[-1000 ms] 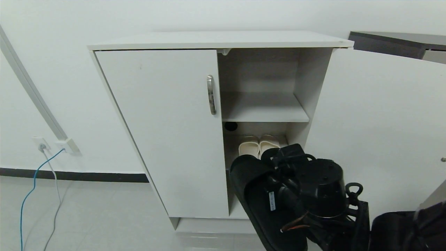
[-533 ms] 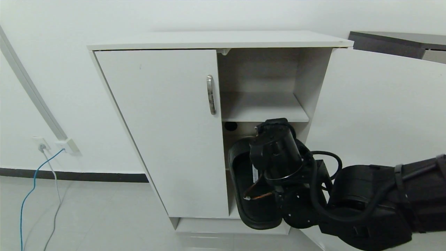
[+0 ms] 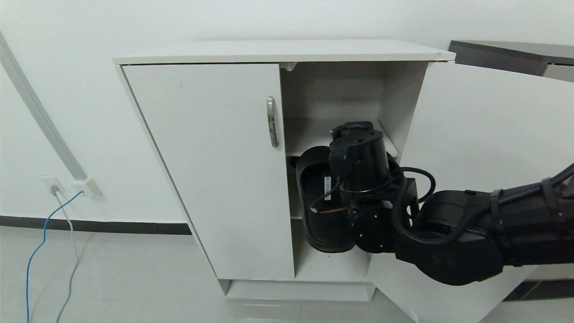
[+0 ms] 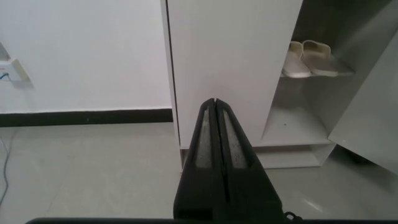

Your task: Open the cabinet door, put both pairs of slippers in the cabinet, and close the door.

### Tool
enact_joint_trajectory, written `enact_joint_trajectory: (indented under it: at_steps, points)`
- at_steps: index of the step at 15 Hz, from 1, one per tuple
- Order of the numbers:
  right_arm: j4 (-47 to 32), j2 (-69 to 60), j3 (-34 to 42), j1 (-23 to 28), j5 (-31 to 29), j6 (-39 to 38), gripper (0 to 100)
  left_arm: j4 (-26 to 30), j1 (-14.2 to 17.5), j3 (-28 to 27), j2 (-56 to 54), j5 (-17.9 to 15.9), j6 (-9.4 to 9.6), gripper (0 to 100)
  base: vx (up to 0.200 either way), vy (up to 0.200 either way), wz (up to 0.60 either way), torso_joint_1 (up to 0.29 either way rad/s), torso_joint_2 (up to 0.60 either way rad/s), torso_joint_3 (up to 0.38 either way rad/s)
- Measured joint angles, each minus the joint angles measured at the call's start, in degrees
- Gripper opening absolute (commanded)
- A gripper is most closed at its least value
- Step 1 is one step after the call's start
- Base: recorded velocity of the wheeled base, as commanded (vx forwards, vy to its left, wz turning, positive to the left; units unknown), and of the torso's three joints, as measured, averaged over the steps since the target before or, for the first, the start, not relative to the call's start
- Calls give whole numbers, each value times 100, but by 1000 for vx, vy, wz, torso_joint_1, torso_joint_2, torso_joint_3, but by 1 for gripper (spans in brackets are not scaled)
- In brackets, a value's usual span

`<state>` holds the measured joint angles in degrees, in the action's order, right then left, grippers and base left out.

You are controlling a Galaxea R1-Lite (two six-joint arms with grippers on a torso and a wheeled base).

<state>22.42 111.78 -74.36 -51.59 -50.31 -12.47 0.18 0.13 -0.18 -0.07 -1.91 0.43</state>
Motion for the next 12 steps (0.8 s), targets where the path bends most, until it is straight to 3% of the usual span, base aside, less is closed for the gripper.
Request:
enact_joint_trajectory:
  at_steps: [2, 12]
  points:
    - [90, 82, -2, 35, 6, 60, 0, 0, 0, 0, 0, 0, 1, 0, 0, 0, 0, 0, 0, 0]
    - [93, 140, -22, 83, 20, 54, 0, 2, 2, 0, 0, -2, 1, 0, 200, 0, 0, 4, 4, 3]
